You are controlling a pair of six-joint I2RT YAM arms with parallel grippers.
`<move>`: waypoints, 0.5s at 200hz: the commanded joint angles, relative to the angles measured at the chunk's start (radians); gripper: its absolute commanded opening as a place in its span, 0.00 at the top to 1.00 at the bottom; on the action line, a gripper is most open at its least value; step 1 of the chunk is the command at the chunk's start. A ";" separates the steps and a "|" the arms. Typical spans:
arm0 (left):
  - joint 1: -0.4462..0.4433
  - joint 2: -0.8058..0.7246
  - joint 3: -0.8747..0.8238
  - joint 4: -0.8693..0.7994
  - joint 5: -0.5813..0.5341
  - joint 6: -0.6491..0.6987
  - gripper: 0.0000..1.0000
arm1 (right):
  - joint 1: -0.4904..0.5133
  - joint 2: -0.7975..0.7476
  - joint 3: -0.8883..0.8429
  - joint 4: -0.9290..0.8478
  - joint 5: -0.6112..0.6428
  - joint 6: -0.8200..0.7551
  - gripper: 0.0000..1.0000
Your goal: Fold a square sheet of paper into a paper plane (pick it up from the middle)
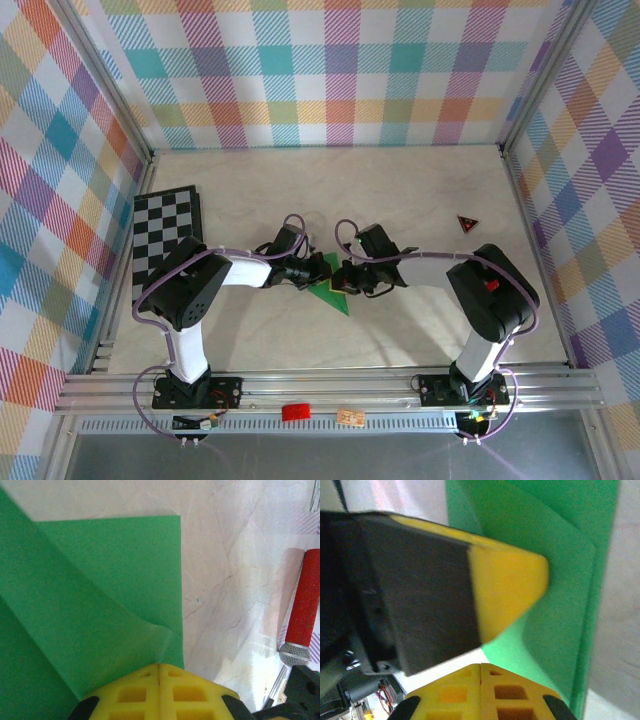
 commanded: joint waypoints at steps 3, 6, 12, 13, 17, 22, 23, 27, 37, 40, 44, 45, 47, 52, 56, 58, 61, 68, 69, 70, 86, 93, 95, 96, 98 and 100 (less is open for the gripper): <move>0.006 0.046 -0.018 -0.093 -0.075 0.019 0.96 | 0.000 0.055 0.011 -0.035 0.004 0.010 0.95; 0.005 0.044 -0.017 -0.093 -0.075 0.019 0.96 | 0.000 0.063 0.008 -0.043 0.011 0.007 0.95; 0.005 0.042 -0.015 -0.095 -0.075 0.020 0.96 | 0.000 0.076 -0.002 -0.056 0.029 0.003 0.95; 0.005 0.043 -0.014 -0.095 -0.075 0.020 0.96 | 0.000 0.078 -0.003 -0.057 0.031 0.002 0.95; 0.005 0.043 -0.013 -0.096 -0.074 0.020 0.96 | 0.000 0.085 -0.013 -0.062 0.040 0.001 0.96; 0.005 0.042 -0.010 -0.098 -0.073 0.021 0.96 | 0.000 0.088 -0.027 -0.060 0.047 -0.001 0.96; 0.005 0.042 -0.010 -0.099 -0.073 0.021 0.96 | 0.000 0.088 -0.030 -0.061 0.048 -0.001 0.96; 0.005 0.040 -0.008 -0.101 -0.072 0.021 0.96 | 0.000 0.090 -0.044 -0.057 0.053 -0.002 0.96; 0.005 0.040 0.000 -0.104 -0.069 0.024 0.96 | 0.000 0.090 -0.075 -0.046 0.059 0.000 0.97; 0.005 0.039 0.004 -0.105 -0.068 0.025 0.96 | 0.000 0.089 -0.080 -0.047 0.060 -0.001 0.97; 0.005 0.038 0.007 -0.106 -0.068 0.025 0.96 | 0.000 0.089 -0.090 -0.047 0.061 -0.003 0.97; 0.005 0.038 0.008 -0.106 -0.067 0.025 0.96 | 0.000 0.089 -0.092 -0.046 0.061 -0.004 0.97; 0.005 0.036 0.009 -0.106 -0.066 0.025 0.96 | 0.000 0.088 -0.096 -0.045 0.061 -0.005 0.97; 0.005 0.035 0.012 -0.106 -0.064 0.027 0.96 | 0.000 0.086 -0.106 -0.043 0.059 -0.008 0.97; 0.005 0.033 0.017 -0.106 -0.062 0.026 0.96 | 0.000 0.084 -0.113 -0.042 0.059 -0.013 0.98; 0.005 0.031 0.018 -0.107 -0.061 0.026 0.96 | 0.000 0.083 -0.116 -0.045 0.058 -0.014 0.98; 0.005 0.028 0.020 -0.107 -0.058 0.027 0.96 | 0.000 0.081 -0.121 -0.045 0.058 -0.019 0.98; 0.005 0.021 0.030 -0.112 -0.044 0.027 0.95 | -0.001 0.076 -0.129 -0.050 0.057 -0.030 0.98; 0.005 0.021 0.031 -0.113 -0.041 0.026 0.95 | -0.001 0.075 -0.130 -0.051 0.057 -0.031 0.98; 0.005 0.018 0.033 -0.114 -0.039 0.026 0.95 | -0.001 0.074 -0.132 -0.053 0.056 -0.033 0.98; 0.002 -0.024 0.052 -0.139 -0.018 0.032 0.93 | -0.009 0.060 -0.148 -0.067 0.052 -0.061 0.99; 0.002 -0.047 0.058 -0.158 -0.016 0.039 0.92 | -0.013 0.052 -0.161 -0.067 0.050 -0.068 1.00; 0.002 -0.053 0.060 -0.163 -0.016 0.041 0.91 | -0.015 0.050 -0.164 -0.065 0.049 -0.069 1.00; 0.003 -0.056 0.059 -0.166 -0.016 0.043 0.91 | -0.017 0.049 -0.165 -0.065 0.049 -0.070 1.00; 0.002 -0.063 0.059 -0.171 -0.016 0.045 0.91 | -0.019 0.047 -0.168 -0.064 0.047 -0.073 1.00; 0.002 -0.070 0.059 -0.174 -0.017 0.047 0.90 | -0.021 0.045 -0.171 -0.062 0.044 -0.074 0.99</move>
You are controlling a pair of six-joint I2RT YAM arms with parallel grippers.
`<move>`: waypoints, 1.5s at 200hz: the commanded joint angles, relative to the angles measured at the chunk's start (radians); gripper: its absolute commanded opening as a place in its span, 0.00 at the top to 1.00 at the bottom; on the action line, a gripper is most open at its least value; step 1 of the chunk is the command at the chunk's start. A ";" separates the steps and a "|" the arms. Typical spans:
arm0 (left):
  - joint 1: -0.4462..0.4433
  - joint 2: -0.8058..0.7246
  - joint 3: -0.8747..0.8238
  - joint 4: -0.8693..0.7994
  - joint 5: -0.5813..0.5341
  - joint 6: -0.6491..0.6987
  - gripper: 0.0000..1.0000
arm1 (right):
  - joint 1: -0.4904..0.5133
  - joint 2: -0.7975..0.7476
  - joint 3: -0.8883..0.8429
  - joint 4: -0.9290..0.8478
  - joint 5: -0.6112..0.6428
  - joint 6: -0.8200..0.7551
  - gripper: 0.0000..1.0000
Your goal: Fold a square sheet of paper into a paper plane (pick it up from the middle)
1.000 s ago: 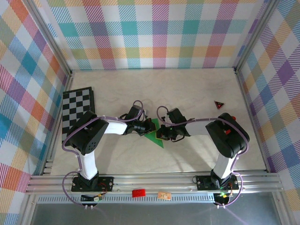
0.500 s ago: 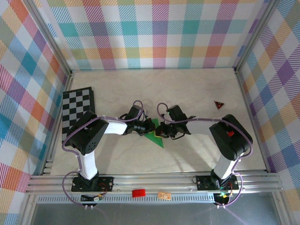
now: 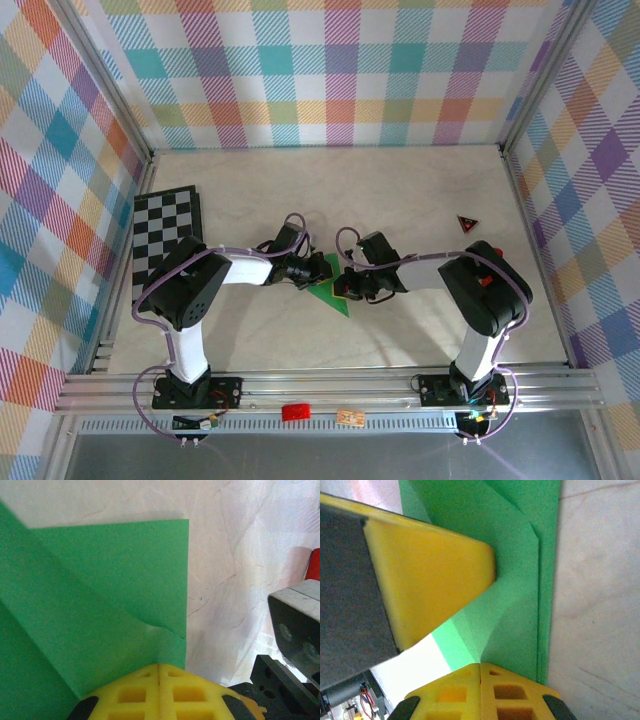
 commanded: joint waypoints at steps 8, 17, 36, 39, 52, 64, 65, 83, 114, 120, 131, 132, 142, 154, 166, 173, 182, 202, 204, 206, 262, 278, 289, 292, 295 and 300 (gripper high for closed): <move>0.003 -0.091 0.020 -0.112 -0.023 0.042 0.89 | -0.023 0.000 -0.091 -0.146 0.024 -0.056 1.00; 0.001 -0.111 0.011 -0.110 -0.014 0.043 0.88 | -0.031 -0.002 -0.098 -0.141 0.018 -0.061 0.99; -0.010 -0.129 -0.005 -0.097 0.014 0.036 0.89 | -0.041 0.008 -0.097 -0.131 0.003 -0.064 0.99; -0.013 -0.129 -0.006 -0.097 0.017 0.036 0.89 | -0.041 0.011 -0.097 -0.129 0.001 -0.062 0.99; -0.029 -0.122 -0.012 -0.094 0.025 0.038 0.90 | -0.043 0.017 -0.092 -0.128 -0.001 -0.061 0.99; -0.038 -0.107 -0.015 -0.096 0.025 0.038 0.92 | -0.044 0.016 -0.091 -0.128 -0.001 -0.060 0.99; -0.039 -0.106 -0.015 -0.095 0.025 0.038 0.92 | -0.044 0.016 -0.090 -0.128 -0.001 -0.060 0.99; -0.042 -0.079 -0.022 -0.074 0.024 0.030 0.93 | -0.046 0.013 -0.093 -0.126 0.002 -0.056 1.00; -0.042 -0.008 -0.001 -0.042 0.035 0.021 0.93 | -0.049 0.019 -0.097 -0.124 -0.001 -0.056 0.99; -0.039 0.000 0.005 -0.060 0.016 0.023 0.94 | -0.049 0.022 -0.096 -0.127 -0.001 -0.059 0.99; -0.035 0.009 0.017 -0.108 -0.031 0.035 0.94 | -0.049 0.026 -0.100 -0.132 0.000 -0.064 1.00; -0.033 0.010 0.018 -0.112 -0.035 0.036 0.95 | -0.049 0.027 -0.099 -0.132 0.000 -0.065 1.00; -0.018 0.020 0.029 -0.142 -0.054 0.043 0.96 | -0.049 0.029 -0.104 -0.134 0.002 -0.069 1.00; 0.004 0.028 0.032 -0.151 -0.067 0.053 0.96 | -0.049 0.033 -0.109 -0.134 0.005 -0.072 1.00; 0.028 0.041 0.035 -0.140 -0.074 0.057 0.96 | -0.049 0.039 -0.115 -0.131 0.006 -0.077 1.00; 0.042 0.050 0.045 -0.136 -0.069 0.059 0.96 | -0.049 0.042 -0.119 -0.128 0.006 -0.077 1.00; 0.057 0.061 0.062 -0.144 -0.063 0.062 0.96 | -0.049 0.045 -0.124 -0.123 0.005 -0.077 1.00; 0.084 0.067 0.087 -0.162 -0.069 0.081 0.96 | -0.049 0.048 -0.137 -0.111 0.006 -0.074 1.00; 0.086 0.066 0.088 -0.165 -0.071 0.082 0.96 | -0.049 0.049 -0.137 -0.110 0.006 -0.075 1.00; 0.088 0.067 0.090 -0.168 -0.072 0.084 0.96 | -0.049 0.048 -0.139 -0.109 0.006 -0.074 1.00; 0.133 0.076 0.121 -0.184 -0.072 0.103 0.96 | -0.049 0.050 -0.137 -0.110 -0.001 -0.082 1.00; 0.139 0.079 0.139 -0.205 -0.086 0.109 0.96 | -0.050 0.048 -0.136 -0.114 -0.002 -0.086 1.00; 0.146 0.076 0.151 -0.221 -0.097 0.111 0.96 | -0.050 0.049 -0.134 -0.115 -0.007 -0.090 1.00; 0.146 0.076 0.153 -0.226 -0.100 0.111 0.96 | -0.051 0.048 -0.134 -0.115 -0.009 -0.093 1.00; 0.147 0.076 0.156 -0.229 -0.103 0.111 0.96 | -0.050 0.048 -0.134 -0.117 -0.009 -0.095 1.00; 0.151 0.076 0.160 -0.238 -0.108 0.111 0.96 | -0.051 0.048 -0.134 -0.120 -0.010 -0.096 1.00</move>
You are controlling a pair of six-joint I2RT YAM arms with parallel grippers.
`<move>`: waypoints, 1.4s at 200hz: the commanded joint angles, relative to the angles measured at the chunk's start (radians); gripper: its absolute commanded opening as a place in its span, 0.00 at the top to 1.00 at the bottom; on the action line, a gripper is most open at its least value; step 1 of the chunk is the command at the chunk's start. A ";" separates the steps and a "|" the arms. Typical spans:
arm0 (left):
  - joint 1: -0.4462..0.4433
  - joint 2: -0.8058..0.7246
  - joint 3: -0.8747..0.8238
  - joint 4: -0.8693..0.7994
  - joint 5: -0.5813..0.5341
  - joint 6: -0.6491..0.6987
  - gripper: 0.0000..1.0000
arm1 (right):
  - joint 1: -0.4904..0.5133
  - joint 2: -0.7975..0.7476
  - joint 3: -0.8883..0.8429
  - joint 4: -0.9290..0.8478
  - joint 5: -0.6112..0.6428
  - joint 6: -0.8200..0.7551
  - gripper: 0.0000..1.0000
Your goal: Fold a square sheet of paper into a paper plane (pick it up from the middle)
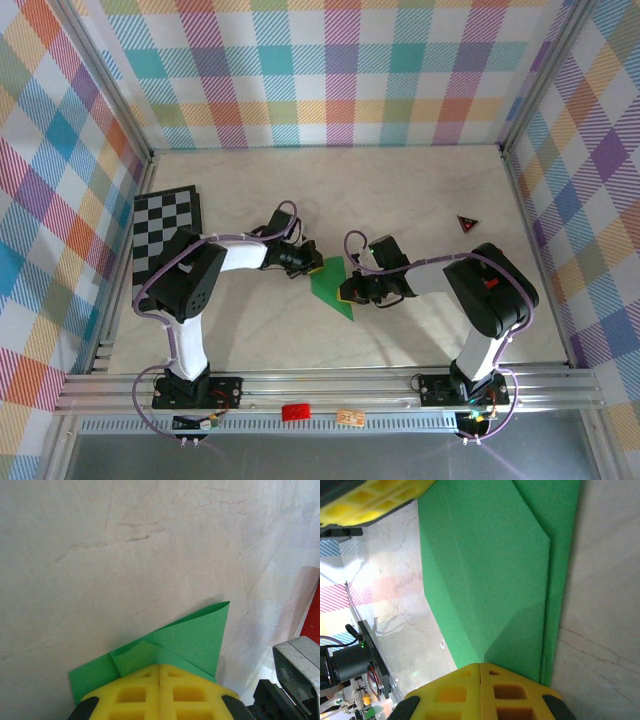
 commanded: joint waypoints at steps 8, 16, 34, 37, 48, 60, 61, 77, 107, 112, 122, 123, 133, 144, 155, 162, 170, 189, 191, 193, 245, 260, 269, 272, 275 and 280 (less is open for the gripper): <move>0.051 0.029 0.044 -0.070 -0.144 0.023 0.96 | -0.002 0.068 -0.054 -0.190 0.086 -0.047 1.00; 0.055 0.033 0.056 -0.080 -0.148 0.020 0.96 | -0.002 0.067 -0.052 -0.193 0.086 -0.051 1.00; 0.058 0.040 0.084 -0.116 -0.174 0.018 0.96 | -0.002 0.067 -0.047 -0.199 0.083 -0.055 1.00; 0.059 0.040 0.086 -0.121 -0.178 0.017 0.96 | -0.003 0.067 -0.046 -0.201 0.083 -0.057 1.00; 0.061 0.036 0.092 -0.131 -0.192 0.018 0.96 | -0.002 0.065 -0.044 -0.204 0.083 -0.059 1.00; 0.061 0.031 0.103 -0.145 -0.197 0.022 0.96 | -0.004 0.063 -0.041 -0.208 0.083 -0.063 1.00; 0.061 0.030 0.103 -0.146 -0.197 0.023 0.96 | -0.004 0.062 -0.040 -0.208 0.083 -0.064 1.00; 0.061 0.010 0.109 -0.156 -0.185 0.023 0.96 | -0.005 0.061 -0.036 -0.213 0.081 -0.068 1.00; 0.059 -0.076 0.094 -0.168 -0.192 0.029 0.95 | -0.011 0.057 -0.029 -0.227 0.077 -0.085 1.00; 0.058 -0.092 0.087 -0.159 -0.189 0.027 0.94 | -0.013 0.056 -0.028 -0.231 0.078 -0.088 1.00; 0.054 -0.121 0.068 -0.140 -0.181 0.023 0.93 | -0.016 0.056 -0.022 -0.235 0.079 -0.090 1.00; 0.054 -0.124 0.067 -0.138 -0.181 0.022 0.93 | -0.017 0.056 -0.022 -0.235 0.078 -0.091 1.00; 0.047 -0.150 0.047 -0.124 -0.181 0.019 0.92 | -0.019 0.058 -0.015 -0.242 0.075 -0.092 1.00; 0.035 -0.169 0.024 -0.099 -0.173 0.011 0.91 | -0.020 0.059 -0.009 -0.245 0.074 -0.092 1.00; 0.015 -0.177 -0.002 -0.057 -0.148 0.005 0.91 | -0.021 0.059 -0.003 -0.245 0.071 -0.089 1.00; 0.000 -0.176 -0.014 -0.033 -0.133 0.002 0.91 | -0.021 0.059 0.000 -0.245 0.071 -0.086 1.00; -0.018 -0.171 -0.027 -0.007 -0.114 -0.001 0.91 | -0.021 0.061 0.004 -0.247 0.071 -0.084 1.00; -0.061 -0.144 -0.043 0.042 -0.074 -0.006 0.91 | -0.021 0.062 0.010 -0.251 0.072 -0.082 1.00; -0.066 -0.139 -0.044 0.046 -0.071 -0.005 0.91 | -0.021 0.062 0.011 -0.251 0.072 -0.081 1.00; -0.068 -0.134 -0.044 0.051 -0.068 -0.007 0.91 | -0.021 0.062 0.010 -0.252 0.072 -0.082 1.00; -0.094 -0.014 -0.063 0.084 -0.067 -0.033 0.93 | -0.021 0.045 0.016 -0.238 0.052 -0.067 0.99; -0.094 -0.003 -0.065 0.050 -0.099 -0.018 0.93 | -0.020 0.018 0.030 -0.235 0.033 -0.053 0.99; -0.094 0.004 -0.068 0.038 -0.109 -0.009 0.93 | -0.021 -0.003 0.043 -0.236 0.028 -0.041 0.98; -0.093 0.006 -0.069 0.038 -0.112 -0.007 0.93 | -0.021 -0.009 0.048 -0.238 0.026 -0.038 0.98; -0.093 0.008 -0.071 0.037 -0.113 -0.006 0.93 | -0.021 -0.016 0.053 -0.240 0.025 -0.034 0.98; -0.093 0.011 -0.074 0.036 -0.112 -0.004 0.93 | -0.021 -0.024 0.064 -0.245 0.021 -0.031 0.97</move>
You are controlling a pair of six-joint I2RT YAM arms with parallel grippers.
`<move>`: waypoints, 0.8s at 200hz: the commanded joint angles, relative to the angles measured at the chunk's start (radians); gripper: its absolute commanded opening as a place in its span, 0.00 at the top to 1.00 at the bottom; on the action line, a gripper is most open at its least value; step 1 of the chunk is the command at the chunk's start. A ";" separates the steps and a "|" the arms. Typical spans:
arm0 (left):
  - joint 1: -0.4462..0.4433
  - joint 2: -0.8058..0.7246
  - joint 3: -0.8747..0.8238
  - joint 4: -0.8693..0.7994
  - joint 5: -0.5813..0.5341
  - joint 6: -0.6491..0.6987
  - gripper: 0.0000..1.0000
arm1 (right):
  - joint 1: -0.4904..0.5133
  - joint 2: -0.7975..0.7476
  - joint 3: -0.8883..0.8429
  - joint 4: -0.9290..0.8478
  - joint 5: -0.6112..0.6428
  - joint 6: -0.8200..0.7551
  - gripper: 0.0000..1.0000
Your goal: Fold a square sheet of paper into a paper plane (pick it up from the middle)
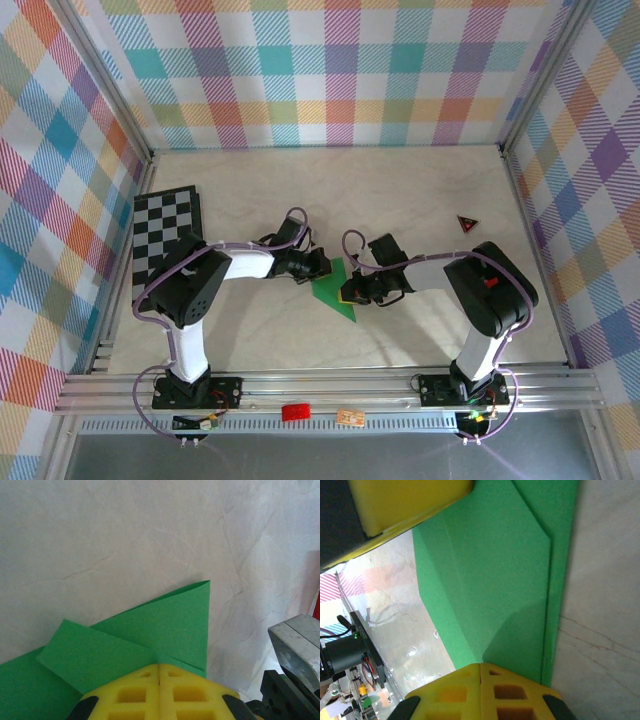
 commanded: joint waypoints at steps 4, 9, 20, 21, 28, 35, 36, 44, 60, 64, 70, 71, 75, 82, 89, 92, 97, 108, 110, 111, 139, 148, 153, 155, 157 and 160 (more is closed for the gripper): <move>0.006 0.038 -0.023 -0.047 -0.048 0.018 0.93 | -0.005 -0.031 0.021 -0.123 0.031 0.027 0.96; 0.006 0.039 -0.026 -0.043 -0.045 0.018 0.93 | -0.004 -0.041 0.030 -0.126 0.032 0.032 0.96; 0.006 0.043 -0.033 -0.038 -0.038 0.019 0.93 | -0.003 -0.059 0.041 -0.121 0.038 0.047 0.96; 0.006 0.043 -0.034 -0.038 -0.038 0.020 0.93 | -0.003 -0.060 0.042 -0.121 0.038 0.048 0.96; 0.006 0.043 -0.036 -0.038 -0.038 0.022 0.93 | -0.001 -0.066 0.048 -0.113 0.041 0.058 0.96; 0.006 0.043 -0.039 -0.039 -0.041 0.024 0.93 | 0.002 -0.064 0.053 -0.102 0.041 0.064 0.96; 0.006 0.043 -0.039 -0.038 -0.041 0.024 0.93 | 0.003 -0.062 0.055 -0.101 0.041 0.064 0.96; 0.006 0.045 -0.040 -0.040 -0.043 0.024 0.93 | 0.008 -0.050 0.068 -0.091 0.037 0.071 0.96; 0.006 0.051 -0.038 -0.039 -0.037 0.025 0.93 | 0.023 -0.013 0.103 -0.085 0.030 0.076 0.97; 0.006 0.052 -0.036 -0.040 -0.037 0.026 0.93 | 0.027 -0.003 0.110 -0.088 0.033 0.076 0.97; 0.006 0.053 -0.035 -0.042 -0.036 0.028 0.93 | 0.036 0.004 0.120 -0.089 0.037 0.079 0.97; 0.007 0.053 -0.035 -0.042 -0.036 0.028 0.93 | 0.038 0.005 0.123 -0.089 0.039 0.079 0.97; 0.006 0.054 -0.034 -0.042 -0.036 0.031 0.93 | 0.044 0.008 0.127 -0.089 0.046 0.080 0.97; 0.006 0.052 -0.033 -0.045 -0.038 0.033 0.93 | 0.053 0.009 0.133 -0.091 0.066 0.084 0.97; 0.006 0.052 -0.035 -0.047 -0.040 0.034 0.93 | 0.061 0.012 0.138 -0.099 0.097 0.089 0.96; 0.006 0.052 -0.036 -0.048 -0.041 0.035 0.93 | 0.062 0.016 0.137 -0.101 0.110 0.091 0.96; 0.006 0.052 -0.037 -0.048 -0.042 0.035 0.93 | 0.063 0.023 0.139 -0.105 0.125 0.095 0.96; 0.007 0.054 -0.039 -0.045 -0.045 0.034 0.93 | 0.064 0.046 0.144 -0.114 0.125 0.084 0.96; 0.006 0.055 -0.039 -0.044 -0.045 0.034 0.93 | 0.064 0.049 0.146 -0.119 0.124 0.083 0.96; 0.006 0.056 -0.039 -0.044 -0.045 0.034 0.93 | 0.064 0.052 0.146 -0.122 0.125 0.079 0.96; 0.006 0.064 -0.039 -0.049 -0.048 0.035 0.94 | 0.064 0.035 0.106 -0.209 0.173 0.018 0.97; 0.006 0.062 -0.040 -0.052 -0.053 0.036 0.94 | 0.064 0.013 0.084 -0.221 0.159 -0.002 0.97; 0.007 0.062 -0.042 -0.052 -0.055 0.036 0.94 | 0.064 0.001 0.070 -0.226 0.146 -0.011 0.97; 0.006 0.062 -0.042 -0.053 -0.056 0.037 0.94 | 0.064 -0.005 0.065 -0.228 0.140 -0.013 0.97; 0.007 0.063 -0.042 -0.052 -0.056 0.036 0.94 | 0.064 -0.012 0.060 -0.228 0.135 -0.016 0.97; 0.008 0.063 -0.043 -0.052 -0.056 0.036 0.94 | 0.064 -0.020 0.052 -0.229 0.127 -0.018 0.97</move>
